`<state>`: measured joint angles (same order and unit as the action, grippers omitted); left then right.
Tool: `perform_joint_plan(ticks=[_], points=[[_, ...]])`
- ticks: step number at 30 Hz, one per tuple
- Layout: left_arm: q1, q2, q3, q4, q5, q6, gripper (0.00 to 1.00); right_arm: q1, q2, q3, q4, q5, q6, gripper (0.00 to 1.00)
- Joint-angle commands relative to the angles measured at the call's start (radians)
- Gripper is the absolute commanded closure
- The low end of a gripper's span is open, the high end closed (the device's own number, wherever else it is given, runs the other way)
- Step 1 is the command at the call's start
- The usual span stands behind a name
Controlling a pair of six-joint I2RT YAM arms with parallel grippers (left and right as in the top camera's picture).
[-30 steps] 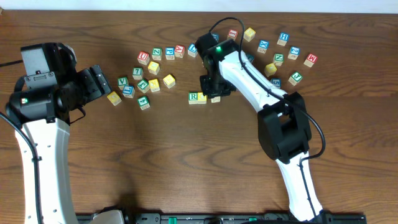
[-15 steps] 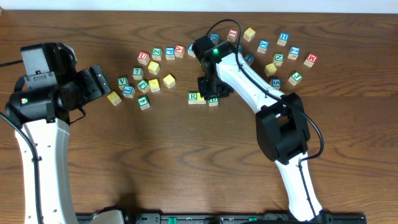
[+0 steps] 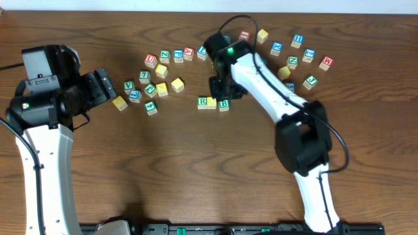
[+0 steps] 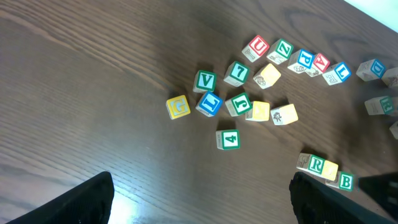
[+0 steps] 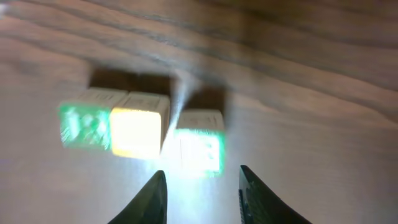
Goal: Spell out ROBOT
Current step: 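Lower the B block onto the table right of the O block, then open the right gripper and release the B block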
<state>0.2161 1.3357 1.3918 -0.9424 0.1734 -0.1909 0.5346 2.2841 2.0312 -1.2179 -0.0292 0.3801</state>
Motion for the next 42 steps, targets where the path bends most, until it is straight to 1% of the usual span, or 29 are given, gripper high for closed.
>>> perform_joint_plan(ticks=[1, 3, 5, 9, 11, 14, 18, 27, 42], points=[[0.003, 0.01, 0.006, -0.002, -0.009, -0.013, 0.11, -0.012, -0.077, 0.017, -0.047, 0.021, -0.023, 0.68], [0.003, 0.01, 0.006, -0.002, -0.009, -0.013, 0.11, -0.012, -0.072, 0.011, -0.077, 0.023, -0.032, 0.69], [0.003, 0.01, 0.006, -0.002, -0.009, -0.013, 0.11, -0.012, -0.072, -0.01, -0.086, 0.023, -0.06, 0.73], [0.003, 0.01, 0.006, -0.002, -0.009, -0.015, 0.11, 0.0, -0.072, -0.06, -0.075, 0.023, -0.083, 0.84], [0.003, 0.01, 0.006, -0.002, -0.009, -0.032, 0.11, 0.012, -0.072, -0.088, -0.058, 0.023, -0.082, 0.93], [0.003, 0.01, 0.006, -0.002, -0.009, -0.035, 0.11, 0.028, -0.072, -0.129, -0.029, 0.023, -0.082, 0.99], [0.003, 0.01, 0.006, -0.002, -0.009, -0.035, 0.11, 0.036, -0.072, -0.178, 0.013, 0.023, -0.082, 0.99], [0.003, 0.01, 0.006, -0.002, -0.009, -0.035, 0.11, 0.037, -0.072, -0.295, 0.17, 0.023, -0.082, 0.99], [0.003, 0.01, 0.006, -0.002, -0.009, -0.035, 0.11, 0.037, -0.072, -0.301, 0.22, 0.023, -0.082, 0.98]])
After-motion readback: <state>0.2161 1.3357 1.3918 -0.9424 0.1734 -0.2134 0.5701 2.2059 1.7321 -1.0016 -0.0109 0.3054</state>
